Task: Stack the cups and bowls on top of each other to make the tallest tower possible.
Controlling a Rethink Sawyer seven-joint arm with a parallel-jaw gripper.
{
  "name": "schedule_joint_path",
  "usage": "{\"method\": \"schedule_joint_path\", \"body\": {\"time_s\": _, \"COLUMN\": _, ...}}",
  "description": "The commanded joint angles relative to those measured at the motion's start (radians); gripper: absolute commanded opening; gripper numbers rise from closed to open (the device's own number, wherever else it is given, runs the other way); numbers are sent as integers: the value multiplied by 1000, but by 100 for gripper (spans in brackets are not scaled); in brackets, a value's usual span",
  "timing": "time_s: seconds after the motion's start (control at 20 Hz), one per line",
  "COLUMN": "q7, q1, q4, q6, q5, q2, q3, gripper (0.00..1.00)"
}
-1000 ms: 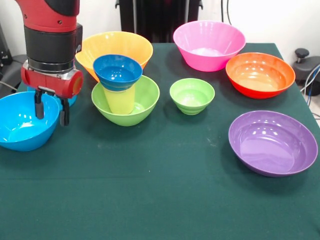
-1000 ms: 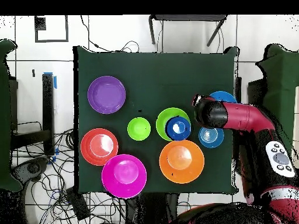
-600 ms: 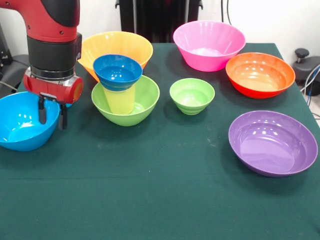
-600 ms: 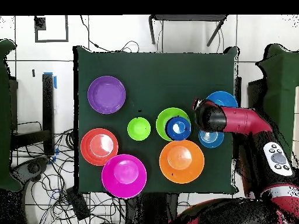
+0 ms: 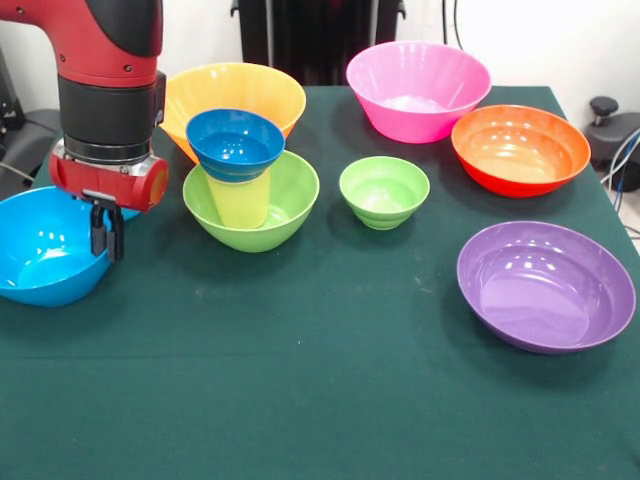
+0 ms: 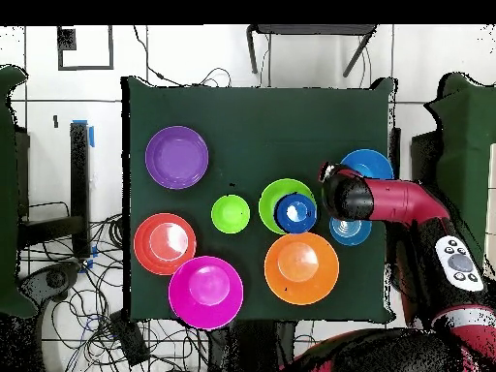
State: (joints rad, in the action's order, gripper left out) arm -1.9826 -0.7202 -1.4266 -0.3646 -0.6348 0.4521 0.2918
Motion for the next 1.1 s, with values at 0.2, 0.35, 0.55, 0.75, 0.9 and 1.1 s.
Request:
{"method": "schedule_joint_path", "body": {"time_s": 0.2, "q7": 132, "q1": 37, "q4": -55, "q6": -16, "q5": -58, "q2": 3, "q3": 83, "gripper": 0}}
{"method": "schedule_joint_path", "body": {"time_s": 0.35, "q7": 137, "q1": 46, "q4": -62, "q6": -48, "q5": -47, "q2": 34, "q3": 78, "gripper": 0}}
{"method": "schedule_joint_path", "body": {"time_s": 0.55, "q7": 143, "q1": 62, "q4": -86, "q6": -106, "q5": -25, "q2": 97, "q3": 67, "gripper": 0}}
{"method": "schedule_joint_path", "body": {"time_s": 0.75, "q7": 148, "q1": 77, "q4": -105, "q6": -168, "q5": 2, "q2": 151, "q3": 64, "gripper": 0}}
{"method": "schedule_joint_path", "body": {"time_s": 0.9, "q7": 139, "q1": 86, "q4": -133, "q6": -206, "q5": 22, "q2": 194, "q3": 61, "gripper": 0}}
{"method": "schedule_joint_path", "body": {"time_s": 1.1, "q7": 126, "q1": 110, "q4": -156, "q6": -275, "q5": 53, "q2": 255, "q3": 52, "gripper": 0}}
